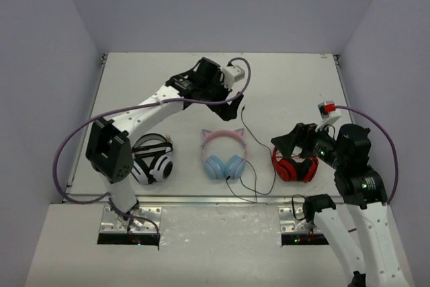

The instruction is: Wrap the headphones

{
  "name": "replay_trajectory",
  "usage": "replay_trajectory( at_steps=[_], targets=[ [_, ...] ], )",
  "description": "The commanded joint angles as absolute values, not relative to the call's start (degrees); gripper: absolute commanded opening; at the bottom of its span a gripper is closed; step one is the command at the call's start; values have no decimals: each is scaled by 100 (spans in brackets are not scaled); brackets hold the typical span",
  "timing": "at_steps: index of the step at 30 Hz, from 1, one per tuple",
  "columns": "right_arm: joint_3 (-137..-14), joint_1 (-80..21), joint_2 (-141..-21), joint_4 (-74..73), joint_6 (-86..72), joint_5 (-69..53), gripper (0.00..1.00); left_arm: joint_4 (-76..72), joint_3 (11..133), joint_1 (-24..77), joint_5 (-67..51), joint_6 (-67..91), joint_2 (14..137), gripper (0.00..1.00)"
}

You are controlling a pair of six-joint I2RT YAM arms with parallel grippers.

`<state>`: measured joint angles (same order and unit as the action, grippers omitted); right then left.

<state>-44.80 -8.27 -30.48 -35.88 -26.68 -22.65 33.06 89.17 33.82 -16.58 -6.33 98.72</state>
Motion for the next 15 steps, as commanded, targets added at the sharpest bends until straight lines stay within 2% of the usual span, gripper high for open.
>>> replay_trajectory(
  at_steps=[1,3,8,11,15],
  targets=[
    [-4641,-826,-2664,-3366,-2426,-2478,99,3982,9298,3437,-1758,-2223,10370,100],
    [-4588,-949,-2593,-3323,-2426,-2505,99,3832,9351,3428,-1565,-2346,10711,100],
    [-4667,-1448,-2637,-3515,-2171,-1814,99,4394,9738,3410,-1450,-2355,11828,87],
    [-4746,-1774,-2584,-3586,-1978,-1285,99,4080,9536,3428,-1626,-2391,12014,82],
    [-4720,-1793,-2426,-3525,-1942,-1300,99,3692,9483,3410,-1521,-2312,12243,77]
  ],
)
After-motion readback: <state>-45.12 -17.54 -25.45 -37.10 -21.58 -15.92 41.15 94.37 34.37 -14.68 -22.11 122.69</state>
